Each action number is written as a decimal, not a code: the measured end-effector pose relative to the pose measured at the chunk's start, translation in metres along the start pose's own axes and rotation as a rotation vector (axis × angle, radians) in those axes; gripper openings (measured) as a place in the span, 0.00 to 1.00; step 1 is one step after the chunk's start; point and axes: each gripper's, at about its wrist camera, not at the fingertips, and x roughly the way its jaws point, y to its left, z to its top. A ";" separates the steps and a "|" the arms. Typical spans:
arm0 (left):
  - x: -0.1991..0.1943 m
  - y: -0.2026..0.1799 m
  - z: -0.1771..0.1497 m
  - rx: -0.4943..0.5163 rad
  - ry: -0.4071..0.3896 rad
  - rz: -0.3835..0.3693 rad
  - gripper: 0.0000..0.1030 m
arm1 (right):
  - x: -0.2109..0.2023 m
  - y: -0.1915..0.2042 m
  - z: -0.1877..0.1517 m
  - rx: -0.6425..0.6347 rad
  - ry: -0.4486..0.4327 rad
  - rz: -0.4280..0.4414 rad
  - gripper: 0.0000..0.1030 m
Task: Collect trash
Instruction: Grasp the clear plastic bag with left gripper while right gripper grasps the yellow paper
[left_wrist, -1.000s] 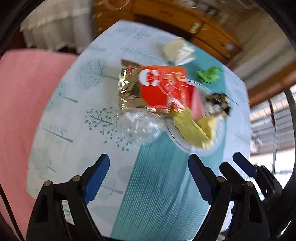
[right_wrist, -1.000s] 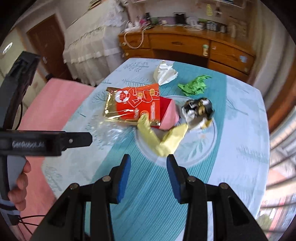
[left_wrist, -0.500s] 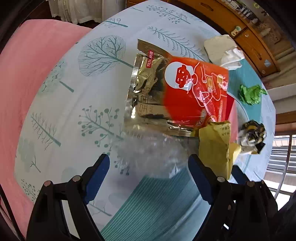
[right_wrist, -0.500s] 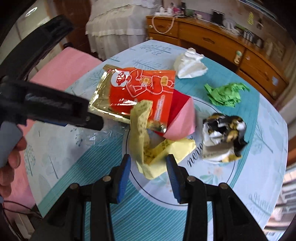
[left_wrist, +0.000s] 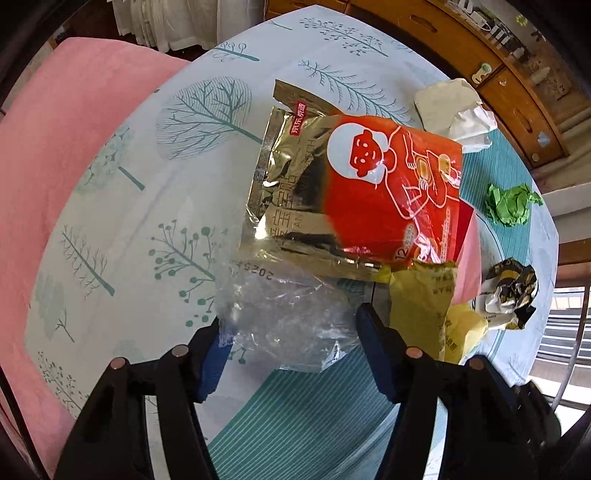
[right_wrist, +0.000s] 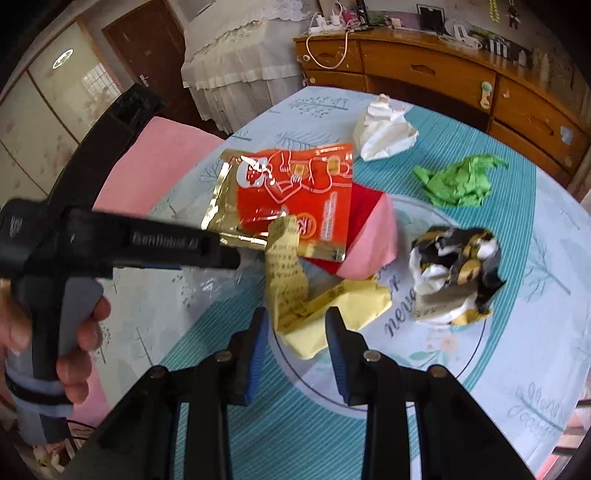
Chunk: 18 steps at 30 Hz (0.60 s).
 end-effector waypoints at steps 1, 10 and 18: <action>-0.003 -0.001 -0.003 0.003 0.000 -0.001 0.60 | 0.001 0.002 0.002 -0.015 0.002 -0.010 0.31; -0.039 0.023 -0.024 0.015 -0.022 -0.017 0.56 | 0.029 0.028 0.016 -0.119 0.057 -0.070 0.32; -0.074 0.039 -0.049 0.105 -0.069 0.023 0.55 | 0.039 0.027 0.013 -0.044 0.086 -0.095 0.07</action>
